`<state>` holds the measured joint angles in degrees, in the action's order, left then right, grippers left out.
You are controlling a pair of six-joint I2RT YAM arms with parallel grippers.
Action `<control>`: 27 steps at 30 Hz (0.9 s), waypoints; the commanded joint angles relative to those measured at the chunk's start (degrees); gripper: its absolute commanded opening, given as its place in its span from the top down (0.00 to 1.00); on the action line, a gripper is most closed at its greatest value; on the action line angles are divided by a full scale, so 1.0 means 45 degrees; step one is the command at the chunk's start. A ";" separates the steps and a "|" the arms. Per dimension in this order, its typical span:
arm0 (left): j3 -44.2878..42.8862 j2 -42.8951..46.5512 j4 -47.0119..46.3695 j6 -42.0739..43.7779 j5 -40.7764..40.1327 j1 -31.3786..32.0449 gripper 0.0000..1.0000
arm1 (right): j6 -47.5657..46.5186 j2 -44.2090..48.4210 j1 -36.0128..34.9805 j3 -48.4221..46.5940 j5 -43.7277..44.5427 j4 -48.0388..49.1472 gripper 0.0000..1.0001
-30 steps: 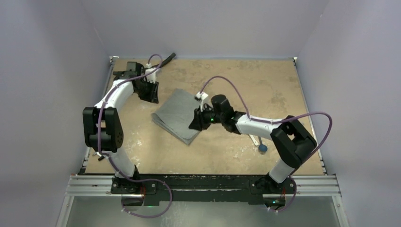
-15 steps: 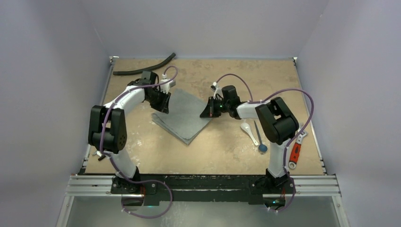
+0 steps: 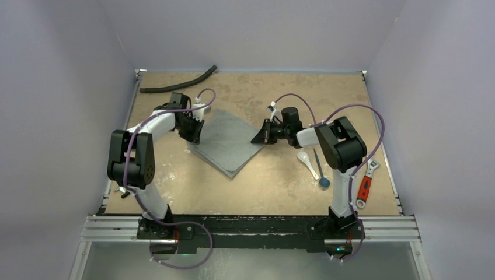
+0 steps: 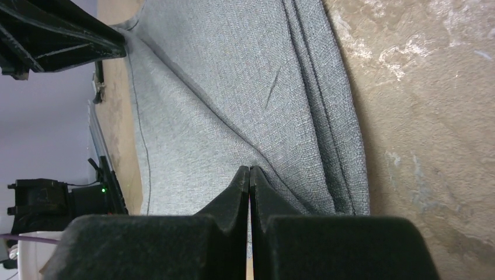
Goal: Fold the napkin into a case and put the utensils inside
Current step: Smooth out the upper triangle-folded napkin at the center of the board.
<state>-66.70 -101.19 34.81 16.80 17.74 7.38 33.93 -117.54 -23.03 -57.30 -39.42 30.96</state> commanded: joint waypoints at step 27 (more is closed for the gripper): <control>0.0289 0.1289 0.0573 0.1065 0.0136 -0.1464 0.80 | -0.0927 0.0062 0.0507 0.0067 0.0007 0.0166 1.00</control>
<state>-62.61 -99.55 34.41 20.62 16.47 1.45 33.28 -118.48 -21.56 -55.86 -42.02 35.79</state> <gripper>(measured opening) 0.176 0.005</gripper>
